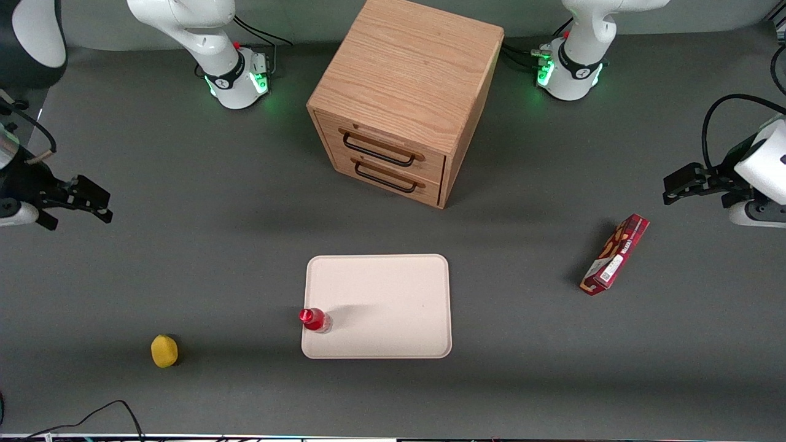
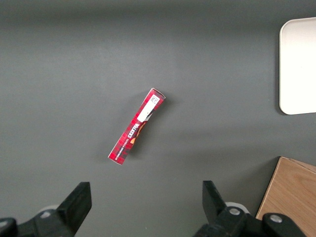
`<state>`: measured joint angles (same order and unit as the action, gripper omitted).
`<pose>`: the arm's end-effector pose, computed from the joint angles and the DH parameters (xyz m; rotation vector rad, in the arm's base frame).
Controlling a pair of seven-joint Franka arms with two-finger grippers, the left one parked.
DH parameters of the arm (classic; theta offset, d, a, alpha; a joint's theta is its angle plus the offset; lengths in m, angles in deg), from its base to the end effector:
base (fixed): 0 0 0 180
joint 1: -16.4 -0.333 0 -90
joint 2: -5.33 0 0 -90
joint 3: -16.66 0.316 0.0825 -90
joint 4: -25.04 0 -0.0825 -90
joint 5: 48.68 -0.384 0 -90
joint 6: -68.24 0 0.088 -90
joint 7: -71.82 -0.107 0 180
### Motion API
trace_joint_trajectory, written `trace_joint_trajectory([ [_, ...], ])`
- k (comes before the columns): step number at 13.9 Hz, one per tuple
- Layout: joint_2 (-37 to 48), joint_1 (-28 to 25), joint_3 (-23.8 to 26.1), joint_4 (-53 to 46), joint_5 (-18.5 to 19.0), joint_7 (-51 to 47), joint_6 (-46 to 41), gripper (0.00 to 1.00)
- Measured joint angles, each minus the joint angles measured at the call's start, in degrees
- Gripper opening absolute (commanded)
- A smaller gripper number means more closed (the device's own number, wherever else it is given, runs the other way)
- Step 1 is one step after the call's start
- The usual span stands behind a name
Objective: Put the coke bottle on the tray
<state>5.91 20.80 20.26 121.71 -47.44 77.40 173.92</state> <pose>0.5744 -0.0096 0.6003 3.0968 0.1357 0.2577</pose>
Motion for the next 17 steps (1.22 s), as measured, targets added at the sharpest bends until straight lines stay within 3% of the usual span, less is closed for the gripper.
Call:
trace_joint_trajectory([
  [5,0.89,0.01,0.24,-2.06,-1.01,-6.98,-3.07,1.00],
  [9,2.64,0.40,-0.28,-3.94,-1.01,-7.00,-8.09,1.00],
  [17,3.37,0.51,-0.77,-4.49,-1.01,-6.73,-8.98,1.00],
])
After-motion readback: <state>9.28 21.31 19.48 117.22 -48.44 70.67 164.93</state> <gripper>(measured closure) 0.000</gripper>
